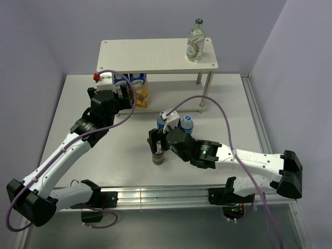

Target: Place and organize the beverage onto the shelf

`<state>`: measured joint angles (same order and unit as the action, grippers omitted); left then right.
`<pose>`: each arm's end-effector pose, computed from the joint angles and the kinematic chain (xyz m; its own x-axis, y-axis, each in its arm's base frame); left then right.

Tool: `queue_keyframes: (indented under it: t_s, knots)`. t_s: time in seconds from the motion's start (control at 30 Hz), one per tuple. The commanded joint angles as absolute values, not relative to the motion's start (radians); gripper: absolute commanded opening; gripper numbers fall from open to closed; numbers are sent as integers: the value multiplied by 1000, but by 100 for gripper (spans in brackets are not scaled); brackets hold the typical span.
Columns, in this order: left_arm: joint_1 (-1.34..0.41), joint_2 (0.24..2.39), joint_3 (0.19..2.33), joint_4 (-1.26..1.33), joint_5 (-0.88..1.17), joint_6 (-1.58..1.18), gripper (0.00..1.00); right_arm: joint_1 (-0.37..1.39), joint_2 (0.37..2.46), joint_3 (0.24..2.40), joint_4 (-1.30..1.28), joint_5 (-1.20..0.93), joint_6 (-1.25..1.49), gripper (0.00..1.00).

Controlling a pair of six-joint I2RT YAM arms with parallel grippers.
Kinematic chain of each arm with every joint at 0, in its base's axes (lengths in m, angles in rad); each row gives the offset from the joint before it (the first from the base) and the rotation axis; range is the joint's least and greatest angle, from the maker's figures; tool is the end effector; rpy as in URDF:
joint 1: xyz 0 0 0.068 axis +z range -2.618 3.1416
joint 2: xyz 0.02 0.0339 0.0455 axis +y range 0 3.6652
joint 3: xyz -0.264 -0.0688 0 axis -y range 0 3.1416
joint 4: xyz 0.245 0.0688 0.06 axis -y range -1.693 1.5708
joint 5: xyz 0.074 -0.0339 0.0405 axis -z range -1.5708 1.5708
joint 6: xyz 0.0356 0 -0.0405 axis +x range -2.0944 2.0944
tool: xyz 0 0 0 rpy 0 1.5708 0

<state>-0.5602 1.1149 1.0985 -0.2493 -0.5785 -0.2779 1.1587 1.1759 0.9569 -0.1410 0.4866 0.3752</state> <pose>0.2220 -0.1163 0.3793 -0.2134 -0.1373 -0.9673 -0.0630 0.9899 -0.1266 0.1231 0.2401 0.3254 -0.3639 -0.0236 -0.9312 -0.5388 0.8208 0.1897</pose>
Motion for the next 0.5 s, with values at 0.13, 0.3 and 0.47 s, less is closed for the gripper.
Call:
queue_keyframes:
  t_s: [0.13, 0.3, 0.47]
  knots:
    - [-477, 1009, 1002, -173, -437, -287, 98, 1187, 1259, 942, -84, 578, 532, 92]
    - [-477, 991, 988, -181, -436, -285, 97, 1187, 1304, 937, -31, 620, 506, 90]
    - [-476, 974, 982, -176, -362, -272, 98, 1169, 1365, 946, 35, 631, 463, 88]
